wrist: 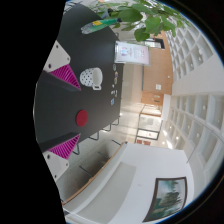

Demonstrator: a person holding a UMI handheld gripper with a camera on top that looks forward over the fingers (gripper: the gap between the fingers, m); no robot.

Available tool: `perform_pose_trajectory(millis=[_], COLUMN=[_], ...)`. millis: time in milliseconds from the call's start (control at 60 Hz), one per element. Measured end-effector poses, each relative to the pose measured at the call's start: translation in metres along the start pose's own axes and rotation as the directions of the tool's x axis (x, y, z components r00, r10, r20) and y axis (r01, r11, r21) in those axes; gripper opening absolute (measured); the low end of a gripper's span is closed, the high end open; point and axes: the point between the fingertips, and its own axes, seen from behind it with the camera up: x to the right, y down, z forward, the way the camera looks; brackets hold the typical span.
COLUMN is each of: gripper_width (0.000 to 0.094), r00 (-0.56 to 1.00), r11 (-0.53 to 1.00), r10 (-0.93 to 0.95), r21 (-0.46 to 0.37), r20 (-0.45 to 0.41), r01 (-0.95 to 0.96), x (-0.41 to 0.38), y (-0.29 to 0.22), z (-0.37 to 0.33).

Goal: Pour water

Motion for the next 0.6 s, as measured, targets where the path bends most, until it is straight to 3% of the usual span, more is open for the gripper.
perform_pose_trajectory(millis=[317,433,600], gripper_width=[0.0856,0.0857,0.0858], r00=[0.999,0.998,0.983], r11=[0.997,0.993,0.994], r10=[-0.033,-0.046,-0.052], r21=[-0.076,-0.108,-0.086], r20=[-0.010,0.048,0.177], r01=[0.032,0.051,0.068], x=[0.003,-0.036,-0.141], y=[0.045,0.073,0.081], z=[0.004,-0.014,-0.046])
